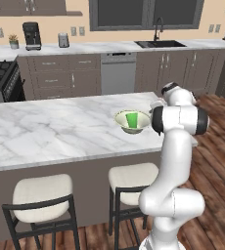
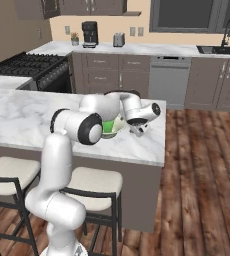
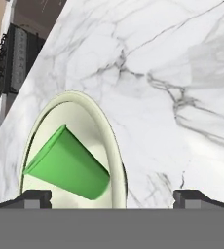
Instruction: Place the cup inside the bowl on the dining table and move the bowl to any counter.
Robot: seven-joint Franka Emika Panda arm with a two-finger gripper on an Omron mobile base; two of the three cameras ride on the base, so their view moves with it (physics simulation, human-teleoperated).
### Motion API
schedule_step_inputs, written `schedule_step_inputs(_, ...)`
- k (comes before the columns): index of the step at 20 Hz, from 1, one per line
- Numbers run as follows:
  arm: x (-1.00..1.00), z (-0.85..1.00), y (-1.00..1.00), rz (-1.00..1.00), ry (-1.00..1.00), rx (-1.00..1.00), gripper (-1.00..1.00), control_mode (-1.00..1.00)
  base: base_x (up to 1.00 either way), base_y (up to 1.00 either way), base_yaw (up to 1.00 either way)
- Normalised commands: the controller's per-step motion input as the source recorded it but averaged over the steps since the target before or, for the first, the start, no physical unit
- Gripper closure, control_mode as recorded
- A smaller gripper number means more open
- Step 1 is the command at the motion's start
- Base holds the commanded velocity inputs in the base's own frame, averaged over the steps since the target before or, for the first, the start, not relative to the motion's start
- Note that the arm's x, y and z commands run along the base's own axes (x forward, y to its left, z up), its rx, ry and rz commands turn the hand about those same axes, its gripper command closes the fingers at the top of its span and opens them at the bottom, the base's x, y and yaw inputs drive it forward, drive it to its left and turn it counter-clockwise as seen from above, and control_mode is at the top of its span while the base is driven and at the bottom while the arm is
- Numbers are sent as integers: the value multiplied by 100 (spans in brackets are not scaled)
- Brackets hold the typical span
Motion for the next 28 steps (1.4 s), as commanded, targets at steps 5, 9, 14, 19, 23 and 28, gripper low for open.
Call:
schedule_step_inputs(5,0,-5,31,0,0,0,-100,-100,0,0,0)
schedule_step_inputs(9,0,-18,19,0,0,0,-100,-100,0,0,0)
schedule_step_inputs(14,0,-15,1,0,0,0,-100,-100,0,0,0)
schedule_step_inputs(19,0,-4,0,0,0,0,-100,-100,0,0,0)
schedule_step_inputs(23,0,-1,0,0,0,0,-100,-100,0,0,0)
schedule_step_inputs(28,0,-8,0,0,0,0,-100,-100,0,0,0)
